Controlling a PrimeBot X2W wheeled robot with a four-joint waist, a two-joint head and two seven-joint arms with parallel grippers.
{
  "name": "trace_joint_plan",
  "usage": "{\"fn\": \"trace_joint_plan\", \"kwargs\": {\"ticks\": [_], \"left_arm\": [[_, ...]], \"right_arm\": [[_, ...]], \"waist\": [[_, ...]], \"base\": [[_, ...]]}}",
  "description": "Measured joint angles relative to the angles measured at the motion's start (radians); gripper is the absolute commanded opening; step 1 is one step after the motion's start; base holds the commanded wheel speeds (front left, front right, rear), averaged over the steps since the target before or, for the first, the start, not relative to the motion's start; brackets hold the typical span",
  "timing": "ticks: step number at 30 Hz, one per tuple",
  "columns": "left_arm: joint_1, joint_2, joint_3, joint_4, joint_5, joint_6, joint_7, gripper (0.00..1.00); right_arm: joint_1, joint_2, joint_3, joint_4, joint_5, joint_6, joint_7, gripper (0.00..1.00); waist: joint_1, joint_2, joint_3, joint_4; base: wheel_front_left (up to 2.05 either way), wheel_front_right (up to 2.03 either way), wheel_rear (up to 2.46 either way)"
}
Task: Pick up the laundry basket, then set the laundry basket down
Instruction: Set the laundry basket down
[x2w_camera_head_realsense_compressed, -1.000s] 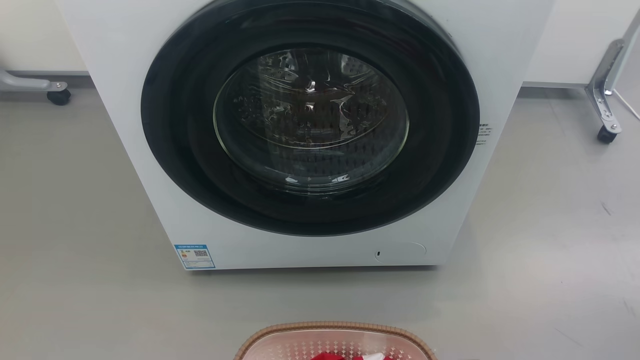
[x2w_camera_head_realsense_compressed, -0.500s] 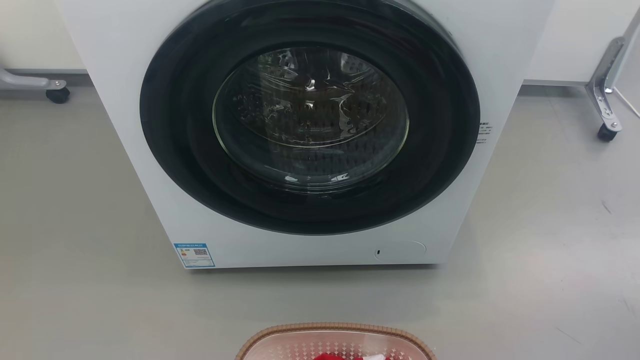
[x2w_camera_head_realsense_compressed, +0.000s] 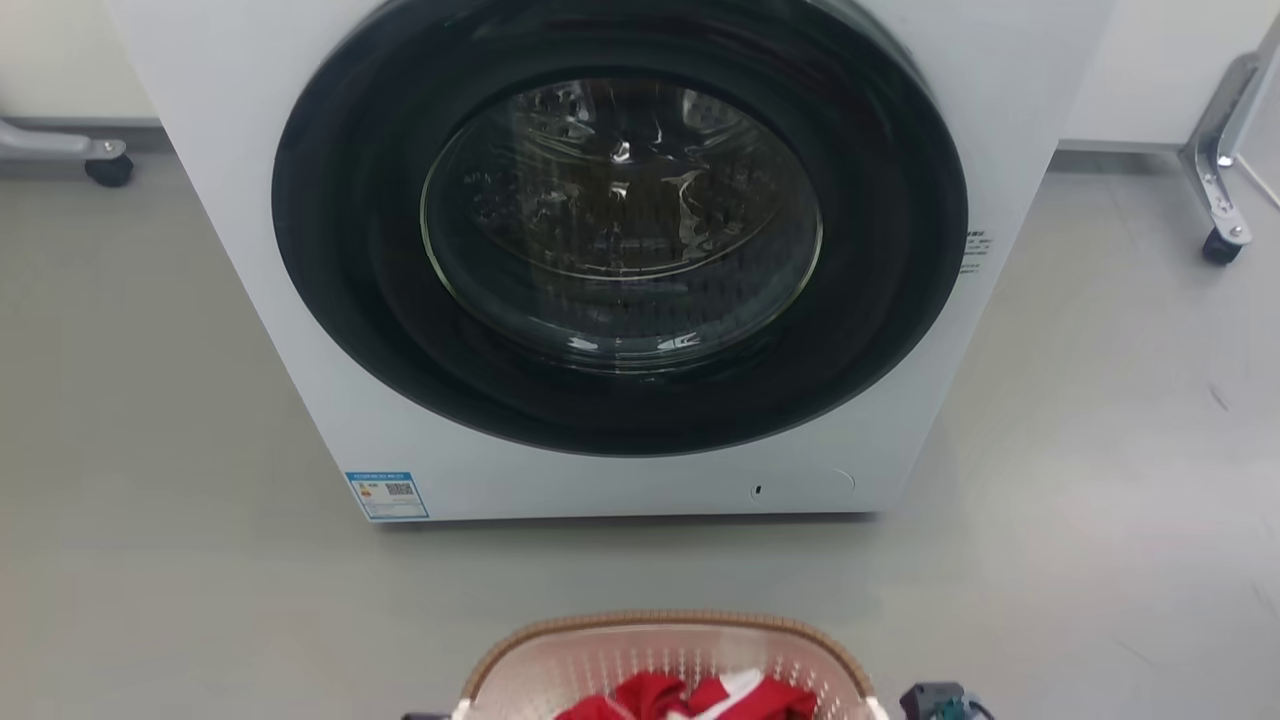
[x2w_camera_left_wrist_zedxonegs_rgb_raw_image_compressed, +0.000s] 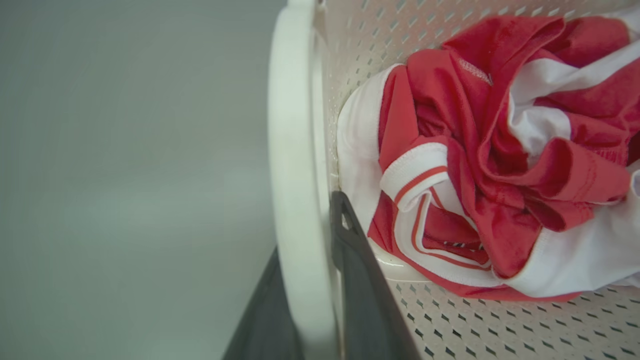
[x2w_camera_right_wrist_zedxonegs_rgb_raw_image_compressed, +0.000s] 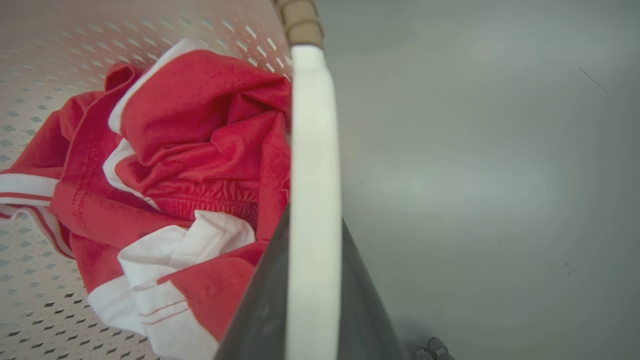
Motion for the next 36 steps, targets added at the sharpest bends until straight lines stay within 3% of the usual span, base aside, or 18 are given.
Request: {"fn": "trace_joint_plan", "kwargs": {"ticks": [15, 36], "left_arm": [[-0.217, 0.009, 0.005, -0.005, 0.01, 0.006, -0.018, 0.0], [-0.425, 0.003, 0.006, -0.01, 0.04, 0.007, -0.043, 0.0]], "right_arm": [[-0.228, -0.003, -0.008, 0.022, -0.003, 0.0, -0.024, 0.0], [-0.457, -0.003, -0.02, 0.105, -0.037, 0.001, -0.062, 0.0]], "waist": [[0.0001, 0.0001, 0.136, 0.011], [0.0002, 0.0002, 0.449, 0.028]], "base": [[0.0, 0.0, 0.0], [0.0, 0.0, 0.0]]}}
